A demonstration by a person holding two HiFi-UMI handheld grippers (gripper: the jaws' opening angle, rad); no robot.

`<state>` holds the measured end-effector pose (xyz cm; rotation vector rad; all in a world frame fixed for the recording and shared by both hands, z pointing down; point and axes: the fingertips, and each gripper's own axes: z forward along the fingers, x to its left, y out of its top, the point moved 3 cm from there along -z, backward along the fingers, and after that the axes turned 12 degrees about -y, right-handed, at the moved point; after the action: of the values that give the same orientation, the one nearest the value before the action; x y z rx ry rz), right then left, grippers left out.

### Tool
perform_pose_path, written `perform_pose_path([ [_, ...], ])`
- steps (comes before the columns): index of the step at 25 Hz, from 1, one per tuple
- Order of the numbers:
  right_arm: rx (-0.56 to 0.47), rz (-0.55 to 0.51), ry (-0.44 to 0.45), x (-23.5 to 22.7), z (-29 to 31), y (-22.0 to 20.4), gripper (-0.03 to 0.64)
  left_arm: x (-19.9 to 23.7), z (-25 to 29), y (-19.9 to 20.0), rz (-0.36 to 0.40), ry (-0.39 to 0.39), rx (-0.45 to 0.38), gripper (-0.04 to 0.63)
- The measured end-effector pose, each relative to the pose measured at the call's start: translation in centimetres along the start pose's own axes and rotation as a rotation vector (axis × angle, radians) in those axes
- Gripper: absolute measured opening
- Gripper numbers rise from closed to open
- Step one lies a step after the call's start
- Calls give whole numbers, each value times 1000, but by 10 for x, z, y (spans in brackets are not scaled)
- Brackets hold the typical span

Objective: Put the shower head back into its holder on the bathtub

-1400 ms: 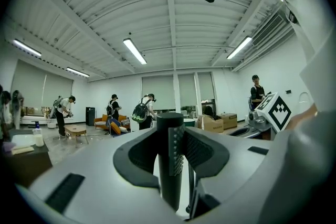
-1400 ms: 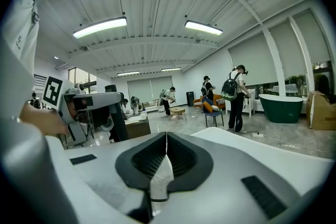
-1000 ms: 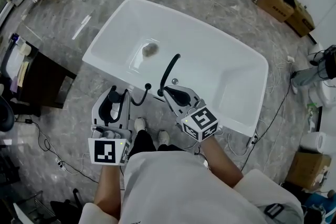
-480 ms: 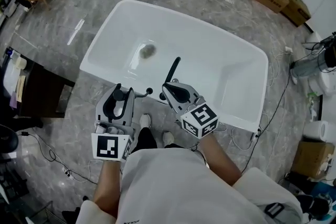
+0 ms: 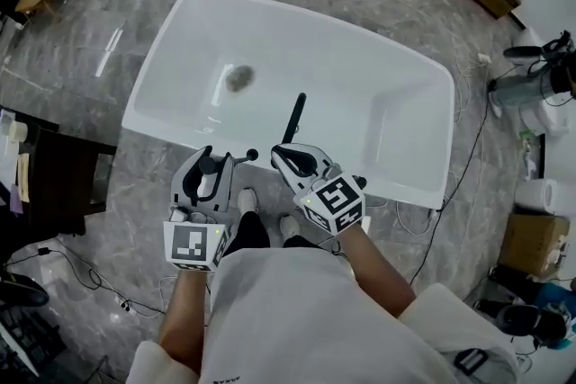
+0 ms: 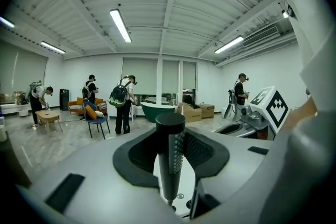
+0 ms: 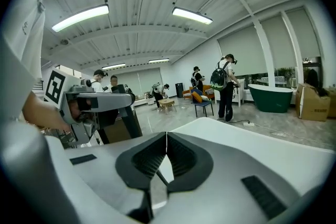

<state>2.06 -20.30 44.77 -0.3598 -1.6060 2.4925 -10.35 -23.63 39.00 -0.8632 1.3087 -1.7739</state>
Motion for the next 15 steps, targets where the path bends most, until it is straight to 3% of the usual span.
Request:
perform_pose_path([
  [15, 103, 42, -74, -14, 40, -35, 18, 26, 51, -71, -40, -157, 159, 137],
])
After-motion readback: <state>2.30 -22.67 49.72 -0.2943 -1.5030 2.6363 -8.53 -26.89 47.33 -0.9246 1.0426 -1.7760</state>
